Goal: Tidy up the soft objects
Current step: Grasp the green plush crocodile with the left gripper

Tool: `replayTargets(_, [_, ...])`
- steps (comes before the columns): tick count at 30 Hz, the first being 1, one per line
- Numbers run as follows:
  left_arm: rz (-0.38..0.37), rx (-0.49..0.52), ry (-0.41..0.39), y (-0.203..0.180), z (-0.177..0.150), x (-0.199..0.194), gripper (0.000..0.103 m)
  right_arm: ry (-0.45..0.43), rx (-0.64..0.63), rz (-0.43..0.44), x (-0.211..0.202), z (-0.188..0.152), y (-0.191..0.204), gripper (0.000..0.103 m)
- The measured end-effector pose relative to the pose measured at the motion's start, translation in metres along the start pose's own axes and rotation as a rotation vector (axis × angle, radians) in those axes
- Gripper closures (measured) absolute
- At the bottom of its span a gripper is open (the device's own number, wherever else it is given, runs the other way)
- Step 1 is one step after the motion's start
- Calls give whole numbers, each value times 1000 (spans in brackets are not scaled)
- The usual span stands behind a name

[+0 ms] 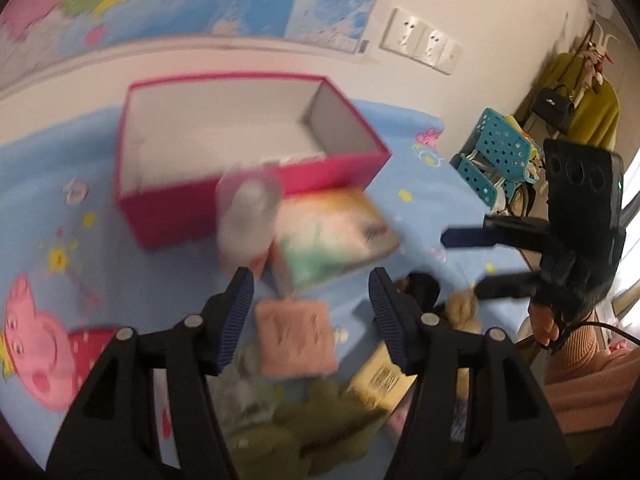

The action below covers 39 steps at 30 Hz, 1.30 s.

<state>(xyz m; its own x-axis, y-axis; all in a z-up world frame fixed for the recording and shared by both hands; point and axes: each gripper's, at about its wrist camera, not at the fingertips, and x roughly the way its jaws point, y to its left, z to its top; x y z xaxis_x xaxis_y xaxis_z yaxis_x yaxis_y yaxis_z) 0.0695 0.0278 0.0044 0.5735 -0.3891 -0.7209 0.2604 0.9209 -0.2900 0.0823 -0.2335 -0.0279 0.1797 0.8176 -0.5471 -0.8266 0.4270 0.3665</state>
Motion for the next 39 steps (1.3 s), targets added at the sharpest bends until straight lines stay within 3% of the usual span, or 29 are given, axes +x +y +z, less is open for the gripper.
replayTargets(4, [41,-37,27,15,-31,-9,42,104,-29,68,33,-18,24,41])
replayTargets(10, [46,-100,81,34,-70,-16,42,189,2,117,74,-41,40,41])
replayTargets(16, [7,-130,102,43,-94,-20,42,199,31,88,88,-49,41,42])
replayTargets(19, [-28,-148,133,45,-106,-18,42,207,35,83,92,-52,41,51])
replayTargets(22, [-34,-150,149,41,-111,-14,41,214,40,65,96,-54,41,65])
replayTargets(28, [-39,-180,161,40,-111,-18,41,186,29,58,88,-50,43,69])
replayTargets(39, [-6,-166,10,31,-82,-64,41,78,-34,70,64,-19,59,69])
